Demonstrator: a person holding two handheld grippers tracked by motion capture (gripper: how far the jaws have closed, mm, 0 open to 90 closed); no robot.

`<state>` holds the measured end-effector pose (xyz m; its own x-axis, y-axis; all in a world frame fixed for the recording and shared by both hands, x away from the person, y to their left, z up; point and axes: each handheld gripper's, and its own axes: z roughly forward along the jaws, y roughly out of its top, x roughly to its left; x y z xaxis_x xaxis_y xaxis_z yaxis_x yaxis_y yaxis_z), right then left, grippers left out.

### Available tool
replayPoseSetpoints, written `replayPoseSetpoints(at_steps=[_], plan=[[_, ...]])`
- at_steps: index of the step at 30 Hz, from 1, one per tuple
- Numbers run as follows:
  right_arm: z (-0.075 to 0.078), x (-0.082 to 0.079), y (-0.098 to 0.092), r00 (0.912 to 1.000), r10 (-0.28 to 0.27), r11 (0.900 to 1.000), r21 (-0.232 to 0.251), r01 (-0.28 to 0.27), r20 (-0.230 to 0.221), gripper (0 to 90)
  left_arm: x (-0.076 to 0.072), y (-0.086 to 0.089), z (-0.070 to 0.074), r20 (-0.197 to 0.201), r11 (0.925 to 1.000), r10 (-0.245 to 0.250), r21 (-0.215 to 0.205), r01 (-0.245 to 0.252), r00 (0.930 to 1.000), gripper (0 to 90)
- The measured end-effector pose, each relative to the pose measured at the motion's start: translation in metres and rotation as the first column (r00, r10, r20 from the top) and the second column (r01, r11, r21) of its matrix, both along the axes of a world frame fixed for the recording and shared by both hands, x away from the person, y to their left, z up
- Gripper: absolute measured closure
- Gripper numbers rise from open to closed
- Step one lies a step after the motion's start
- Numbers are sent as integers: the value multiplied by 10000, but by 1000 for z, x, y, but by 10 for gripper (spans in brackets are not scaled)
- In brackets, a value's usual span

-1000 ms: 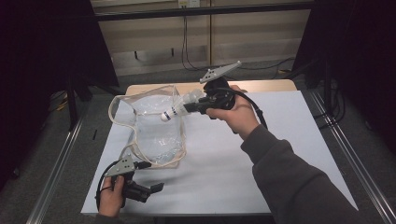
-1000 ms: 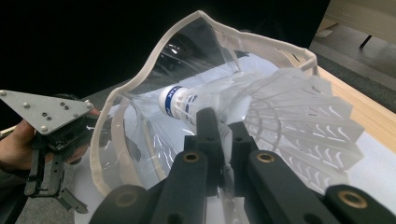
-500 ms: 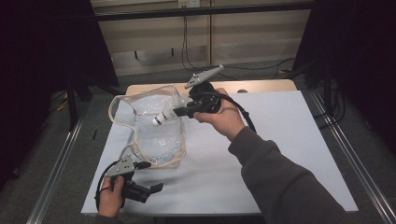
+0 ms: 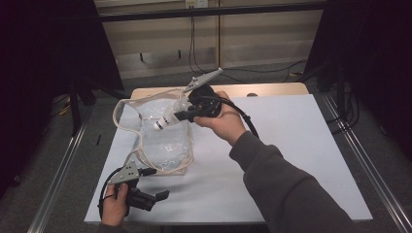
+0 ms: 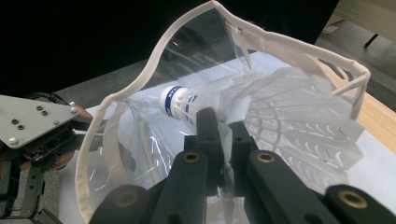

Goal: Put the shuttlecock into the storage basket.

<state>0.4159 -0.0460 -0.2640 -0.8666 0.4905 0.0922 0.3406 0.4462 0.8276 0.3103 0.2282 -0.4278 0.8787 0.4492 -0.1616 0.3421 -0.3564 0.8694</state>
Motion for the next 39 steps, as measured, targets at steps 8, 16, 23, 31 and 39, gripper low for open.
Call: replayPoseSetpoints(at_steps=[8, 16, 23, 31, 39], plan=[[2, 1, 3, 10000, -12, 9999, -103, 13, 96, 879, 0, 0, 0, -24, 10000, -1, -16, 1, 10000, 34], [-2, 0, 13, 9998, 153, 9994, -300, -150, 88, 879, -1, -1, 0, -47, 10000, -11, -48, 10, 10000, 34], [-6, 1, 23, 9998, 178, 9988, -450, -172, 120, 879, 0, 0, 0, -49, 10000, 8, -51, -9, 10000, 33], [-14, 5, 31, 9999, 151, 9980, -617, -149, 33, 879, 0, 0, 0, -38, 10000, 27, -79, -27, 10000, 34], [-21, 7, 40, 9996, 256, 9946, -1014, -244, 102, 879, 0, 1, 0, -22, 10000, -23, 0, 23, 10000, 33]])
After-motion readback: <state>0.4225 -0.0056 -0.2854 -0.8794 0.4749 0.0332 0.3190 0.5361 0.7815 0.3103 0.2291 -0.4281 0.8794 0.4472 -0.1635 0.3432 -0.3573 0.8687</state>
